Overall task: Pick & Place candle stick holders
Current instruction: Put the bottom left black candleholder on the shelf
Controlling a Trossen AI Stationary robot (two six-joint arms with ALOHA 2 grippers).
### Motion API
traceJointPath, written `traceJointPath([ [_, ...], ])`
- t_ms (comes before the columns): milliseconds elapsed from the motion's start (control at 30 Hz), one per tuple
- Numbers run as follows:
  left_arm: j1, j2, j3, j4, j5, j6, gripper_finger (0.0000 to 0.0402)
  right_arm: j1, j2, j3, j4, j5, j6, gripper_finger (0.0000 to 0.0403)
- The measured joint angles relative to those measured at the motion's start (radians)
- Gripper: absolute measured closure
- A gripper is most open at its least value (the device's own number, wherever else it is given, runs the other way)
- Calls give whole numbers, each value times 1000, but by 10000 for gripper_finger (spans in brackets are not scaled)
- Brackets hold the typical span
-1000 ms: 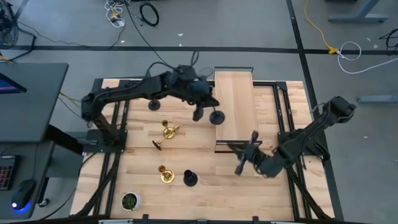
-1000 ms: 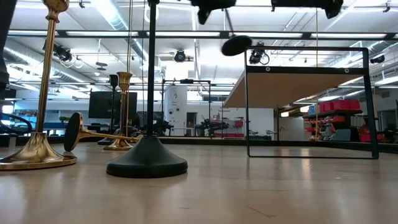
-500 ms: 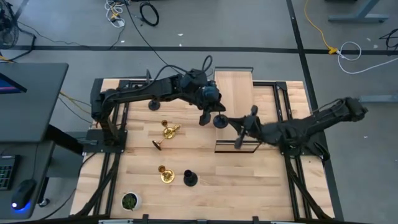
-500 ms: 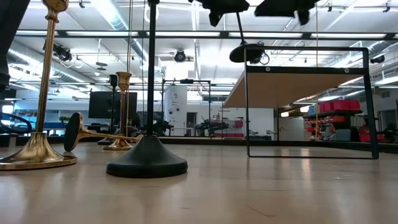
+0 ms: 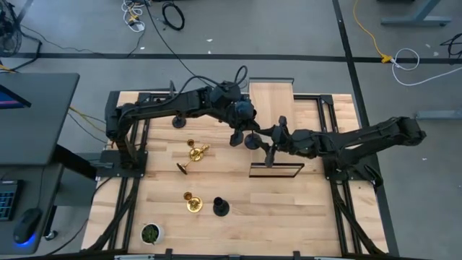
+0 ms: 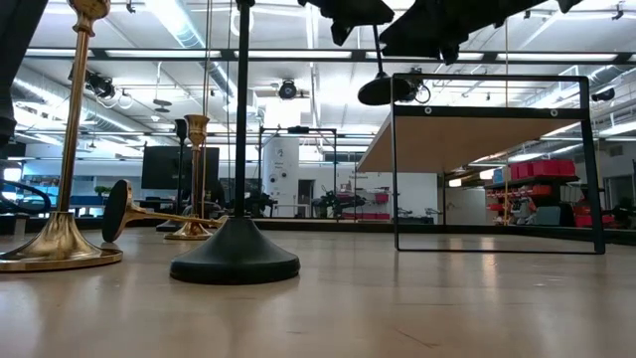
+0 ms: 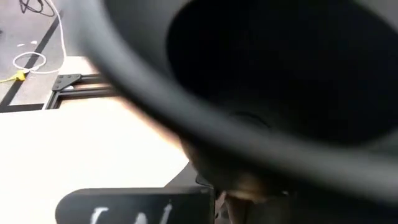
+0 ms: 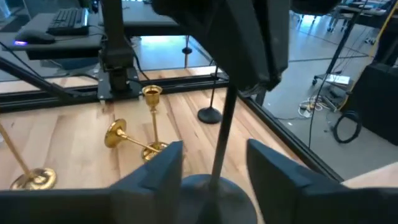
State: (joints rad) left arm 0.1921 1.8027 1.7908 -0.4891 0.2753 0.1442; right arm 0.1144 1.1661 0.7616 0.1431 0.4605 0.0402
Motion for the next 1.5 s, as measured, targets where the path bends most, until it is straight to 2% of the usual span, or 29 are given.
traceJointPath([
  [133,0,0,0,-1,-9,0,394,-6,0,0,3,26,-6,160],
  [267,0,0,0,-2,-9,0,394,-9,0,0,10,54,-26,121],
  [500,0,0,0,8,-9,0,394,-11,52,0,161,44,-56,103],
  [867,0,0,0,5,-9,0,394,-55,130,0,264,56,-90,116],
  [1067,0,-1,-1,5,-9,0,385,-62,130,0,269,56,-85,140],
  [1300,0,-1,-1,5,-9,0,394,-62,130,0,276,55,-74,168],
  [1500,0,-1,-1,5,-9,0,379,-62,130,0,276,44,-48,213],
])
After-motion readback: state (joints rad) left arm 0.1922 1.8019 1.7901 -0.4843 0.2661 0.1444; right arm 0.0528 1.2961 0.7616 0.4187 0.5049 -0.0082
